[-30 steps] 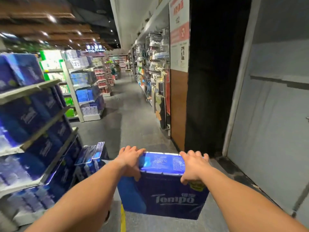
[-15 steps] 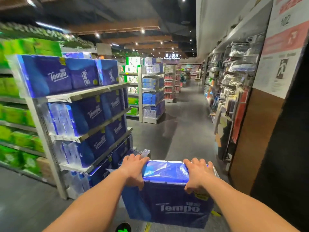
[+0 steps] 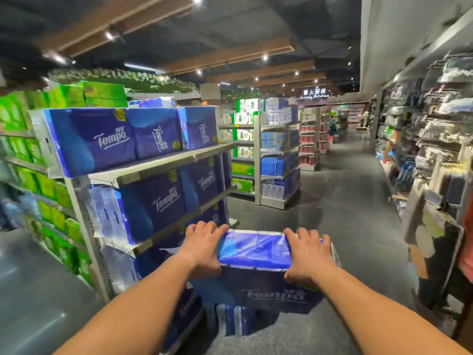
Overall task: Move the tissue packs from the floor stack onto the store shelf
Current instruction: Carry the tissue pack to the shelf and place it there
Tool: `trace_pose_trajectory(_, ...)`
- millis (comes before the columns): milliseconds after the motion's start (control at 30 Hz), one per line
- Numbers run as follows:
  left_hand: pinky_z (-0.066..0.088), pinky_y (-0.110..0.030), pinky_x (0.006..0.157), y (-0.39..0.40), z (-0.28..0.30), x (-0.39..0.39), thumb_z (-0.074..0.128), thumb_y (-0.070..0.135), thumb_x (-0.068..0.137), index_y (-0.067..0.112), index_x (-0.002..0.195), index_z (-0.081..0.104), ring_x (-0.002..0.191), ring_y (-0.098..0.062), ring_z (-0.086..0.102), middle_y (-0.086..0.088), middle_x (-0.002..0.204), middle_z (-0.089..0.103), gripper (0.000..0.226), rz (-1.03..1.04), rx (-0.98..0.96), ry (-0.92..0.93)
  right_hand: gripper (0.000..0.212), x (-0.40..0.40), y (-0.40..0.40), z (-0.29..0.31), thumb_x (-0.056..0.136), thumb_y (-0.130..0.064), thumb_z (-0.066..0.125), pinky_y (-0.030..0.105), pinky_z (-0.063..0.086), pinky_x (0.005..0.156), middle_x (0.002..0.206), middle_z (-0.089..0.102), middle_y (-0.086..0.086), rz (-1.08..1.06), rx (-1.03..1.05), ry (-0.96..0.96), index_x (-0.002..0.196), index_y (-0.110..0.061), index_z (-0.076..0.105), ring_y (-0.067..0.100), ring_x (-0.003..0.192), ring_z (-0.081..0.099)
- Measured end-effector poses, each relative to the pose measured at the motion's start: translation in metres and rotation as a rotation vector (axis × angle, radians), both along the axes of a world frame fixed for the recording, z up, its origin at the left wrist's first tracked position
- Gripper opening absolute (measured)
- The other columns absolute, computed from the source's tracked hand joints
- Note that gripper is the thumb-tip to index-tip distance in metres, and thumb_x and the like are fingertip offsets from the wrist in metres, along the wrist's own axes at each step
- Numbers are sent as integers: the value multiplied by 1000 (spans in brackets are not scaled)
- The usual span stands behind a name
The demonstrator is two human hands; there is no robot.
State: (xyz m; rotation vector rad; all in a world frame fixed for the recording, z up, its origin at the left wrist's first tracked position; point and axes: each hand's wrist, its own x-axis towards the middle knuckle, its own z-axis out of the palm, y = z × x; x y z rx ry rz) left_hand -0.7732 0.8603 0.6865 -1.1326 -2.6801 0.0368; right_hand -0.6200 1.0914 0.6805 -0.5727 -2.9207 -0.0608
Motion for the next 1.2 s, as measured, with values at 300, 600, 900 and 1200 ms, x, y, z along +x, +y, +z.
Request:
trace_pose_trajectory(300,22,-45,109,100,98,-151,57,63,56,32,148,26,123,-26,35,0,133,42,102,155,242,348,110,-205,126,95,70,-58,73,61,12,118,150,26,10,190,65,321,155,-28,11,35,140,22)
trace_pose_trajectory(600,25,-48,100,117,178,-281,74,66,51,24,143,37,113,-32,40,-6,127,46,108,352,342,736,101,-402,163,184,71,-45,76,57,15,115,146,30,10,394,196,623,152,-28,18,35,131,28)
trace_pose_trajectory(900,21,-46,103,91,221,-430,76,49,55,30,145,33,119,-31,35,-6,129,44,102,514,318,760,102,-589,131,230,74,-33,76,55,18,116,150,25,9,488,191,635,153,-29,12,35,134,28)
trace_pose_trajectory(1200,29,-48,96,75,242,-569,83,55,50,33,138,40,118,-34,40,-8,123,49,101,699,271,646,108,-772,104,264,66,-47,86,51,24,108,148,35,7,653,187,525,151,-32,21,34,134,33)
